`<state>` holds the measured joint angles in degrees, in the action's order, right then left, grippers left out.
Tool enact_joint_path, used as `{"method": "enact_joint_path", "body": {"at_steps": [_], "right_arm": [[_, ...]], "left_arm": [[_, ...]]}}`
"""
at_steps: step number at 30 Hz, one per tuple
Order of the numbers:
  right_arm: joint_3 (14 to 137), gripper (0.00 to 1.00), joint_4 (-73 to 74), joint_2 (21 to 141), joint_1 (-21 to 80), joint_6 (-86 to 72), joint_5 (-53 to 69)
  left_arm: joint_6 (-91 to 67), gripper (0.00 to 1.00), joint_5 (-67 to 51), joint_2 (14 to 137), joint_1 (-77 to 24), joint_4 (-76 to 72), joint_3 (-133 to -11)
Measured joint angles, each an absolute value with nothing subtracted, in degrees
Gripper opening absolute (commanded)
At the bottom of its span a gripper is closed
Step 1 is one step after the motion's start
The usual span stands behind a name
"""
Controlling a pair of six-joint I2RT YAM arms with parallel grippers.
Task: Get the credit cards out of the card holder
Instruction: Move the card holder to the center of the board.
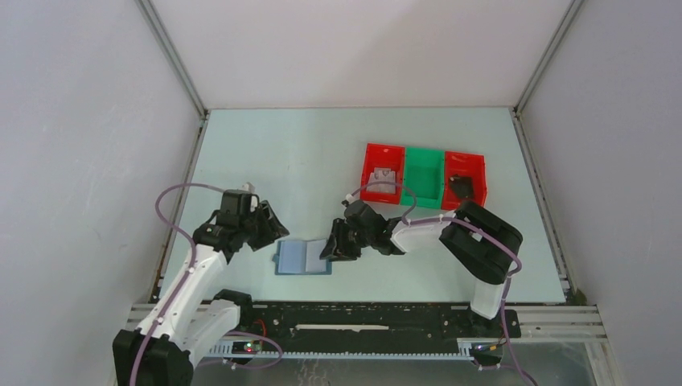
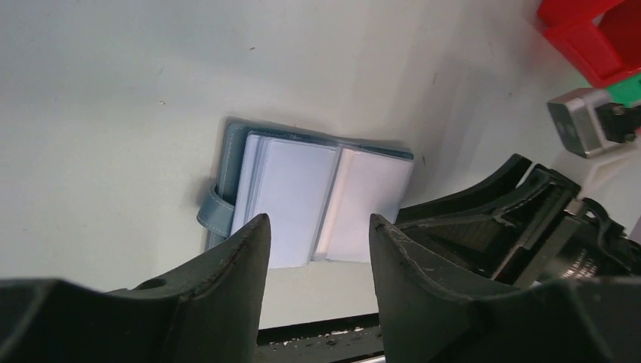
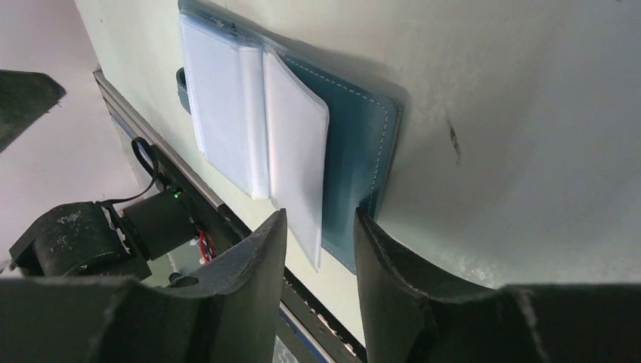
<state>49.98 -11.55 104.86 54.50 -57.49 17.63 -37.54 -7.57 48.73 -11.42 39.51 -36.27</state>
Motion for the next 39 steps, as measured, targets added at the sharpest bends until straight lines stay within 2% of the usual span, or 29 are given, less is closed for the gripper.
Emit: {"method": "enact_joint_path", "body": {"at_steps": [4, 12, 16, 17, 19, 20, 34, 35, 39], "right_arm": [[50.0, 0.46, -11.1, 104.6, 54.5, -57.3, 16.7], [50.6, 0.33, -11.1, 105.0, 54.7, -56.7, 17.0], [57.2, 0.26, -6.5, 108.5, 56.0, -54.7, 16.0], [59.2, 0.21, -5.3, 109.5, 56.5, -54.2, 15.5], [62.2, 0.05, -3.2, 110.8, 57.5, -53.1, 14.5], [63.3, 0.00, -2.1, 111.1, 57.9, -52.8, 14.0], [71.7, 0.00, 20.9, 111.0, 61.3, -44.8, -5.8], [71.7, 0.02, 22.0, 110.7, 61.5, -44.2, -7.2], [71.0, 0.34, 26.2, 108.9, 61.7, -41.8, -12.3]], "left_arm": [[-37.7, 0.56, -7.7, 51.0, -11.4, 37.7, -34.6], [-39.4, 0.55, -7.7, 53.6, -11.4, 34.3, -31.1], [-39.9, 0.55, -7.7, 53.6, -11.4, 33.4, -30.7], [-40.1, 0.55, -7.7, 53.6, -11.4, 33.3, -30.7], [-40.2, 0.55, -7.7, 53.4, -11.4, 33.0, -30.7], [-40.2, 0.55, -7.7, 53.3, -11.4, 32.9, -30.7], [-40.5, 0.55, -8.3, 52.2, -11.4, 32.3, -30.7], [-40.5, 0.55, -8.6, 52.2, -11.4, 32.2, -30.7], [-40.5, 0.55, -9.6, 52.2, -11.4, 32.1, -30.7]]}}
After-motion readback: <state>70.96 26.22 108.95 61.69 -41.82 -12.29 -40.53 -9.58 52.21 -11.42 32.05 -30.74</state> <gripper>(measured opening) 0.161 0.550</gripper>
